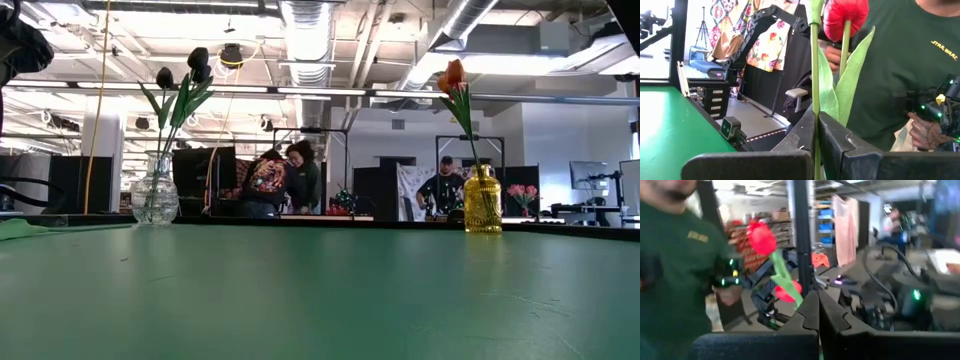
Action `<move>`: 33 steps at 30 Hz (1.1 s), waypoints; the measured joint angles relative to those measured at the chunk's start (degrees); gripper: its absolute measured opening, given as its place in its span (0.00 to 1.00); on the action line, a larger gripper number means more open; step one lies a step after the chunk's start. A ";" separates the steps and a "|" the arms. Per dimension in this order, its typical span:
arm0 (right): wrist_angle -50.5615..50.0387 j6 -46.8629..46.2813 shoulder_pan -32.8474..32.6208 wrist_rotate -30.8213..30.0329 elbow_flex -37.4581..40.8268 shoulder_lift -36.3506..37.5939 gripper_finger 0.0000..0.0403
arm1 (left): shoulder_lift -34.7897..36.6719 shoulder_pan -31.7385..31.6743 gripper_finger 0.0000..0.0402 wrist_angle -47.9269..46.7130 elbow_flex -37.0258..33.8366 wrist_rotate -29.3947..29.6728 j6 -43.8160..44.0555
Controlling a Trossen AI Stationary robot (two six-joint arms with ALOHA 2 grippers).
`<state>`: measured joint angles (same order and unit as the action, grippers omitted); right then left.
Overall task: Sort flowers into vase by color
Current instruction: Put the top red flower into the bottom left transparent vase
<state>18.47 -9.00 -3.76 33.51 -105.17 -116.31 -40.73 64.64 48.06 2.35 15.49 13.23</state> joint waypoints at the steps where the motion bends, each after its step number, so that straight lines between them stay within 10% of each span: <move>1: -0.06 2.89 -0.07 0.66 -0.36 -0.18 0.05 | 0.00 0.00 0.00 0.18 0.00 0.00 0.00; 33: -9.50 5.68 -0.33 3.43 -0.45 -0.27 0.05 | 0.00 0.00 0.09 -1.39 0.00 5.62 3.56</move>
<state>8.97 -3.32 -4.09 36.95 -105.62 -116.57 -40.73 64.64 46.67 2.35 21.10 16.80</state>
